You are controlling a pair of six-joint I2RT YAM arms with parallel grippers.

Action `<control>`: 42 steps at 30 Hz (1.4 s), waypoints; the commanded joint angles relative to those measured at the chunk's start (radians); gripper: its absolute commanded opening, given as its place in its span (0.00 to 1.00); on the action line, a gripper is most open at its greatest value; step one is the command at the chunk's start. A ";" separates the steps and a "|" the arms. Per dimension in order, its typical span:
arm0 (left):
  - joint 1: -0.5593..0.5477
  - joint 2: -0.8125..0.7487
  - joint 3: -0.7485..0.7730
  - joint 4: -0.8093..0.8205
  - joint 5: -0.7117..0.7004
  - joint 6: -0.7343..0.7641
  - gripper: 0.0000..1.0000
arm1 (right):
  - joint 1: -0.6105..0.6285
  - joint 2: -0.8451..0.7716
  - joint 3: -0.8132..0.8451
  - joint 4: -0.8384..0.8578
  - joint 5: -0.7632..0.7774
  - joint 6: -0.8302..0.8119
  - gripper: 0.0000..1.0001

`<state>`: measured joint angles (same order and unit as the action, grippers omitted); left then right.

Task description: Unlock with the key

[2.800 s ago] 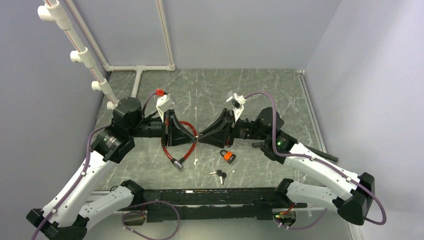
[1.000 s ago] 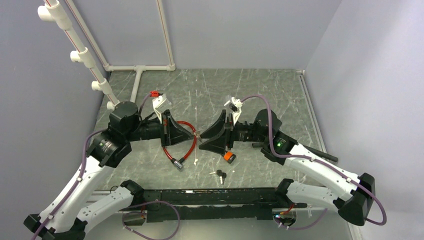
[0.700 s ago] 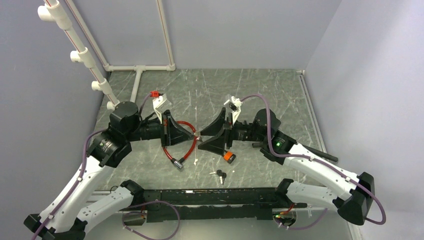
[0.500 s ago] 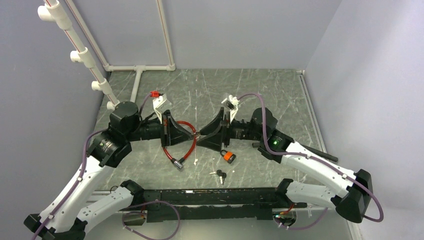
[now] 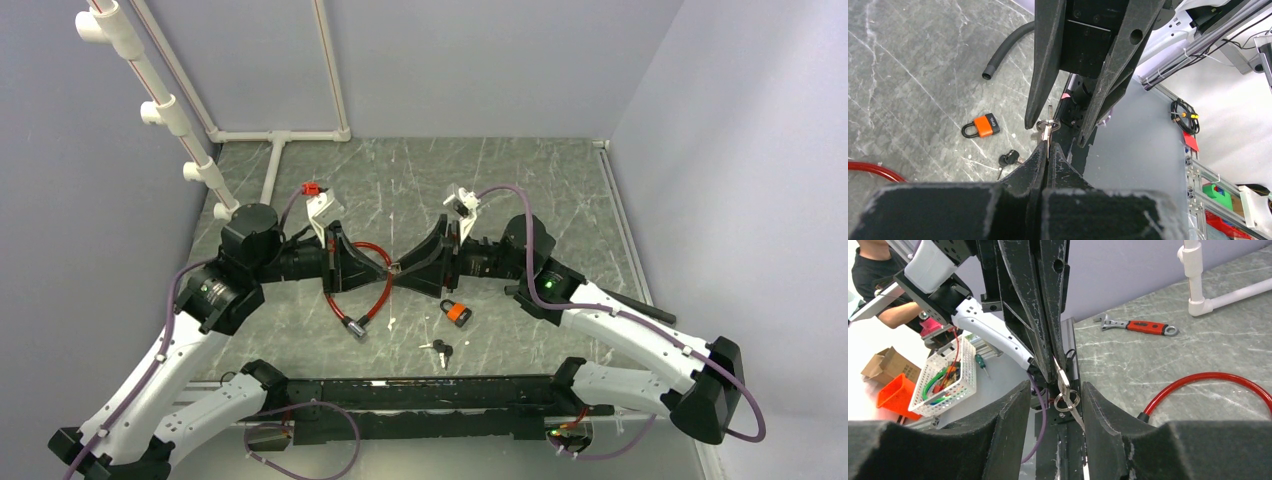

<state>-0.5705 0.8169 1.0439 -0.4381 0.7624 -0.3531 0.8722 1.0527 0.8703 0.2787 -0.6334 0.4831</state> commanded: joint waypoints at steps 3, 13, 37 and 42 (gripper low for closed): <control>0.004 -0.005 -0.007 0.025 0.015 0.003 0.00 | 0.004 -0.018 0.035 0.080 -0.013 0.008 0.36; 0.004 -0.008 -0.007 0.021 0.003 0.003 0.00 | 0.004 -0.001 0.033 0.080 -0.030 0.018 0.14; 0.005 -0.112 0.022 -0.126 -0.347 -0.025 0.99 | 0.002 -0.109 0.013 -0.120 0.155 0.006 0.00; 0.004 -0.121 0.044 -0.212 -0.530 -0.075 1.00 | -0.002 -0.111 0.025 -0.169 0.208 0.024 0.00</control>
<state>-0.5705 0.6983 1.0416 -0.5804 0.4156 -0.3828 0.8711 0.9565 0.8677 0.1459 -0.4828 0.4980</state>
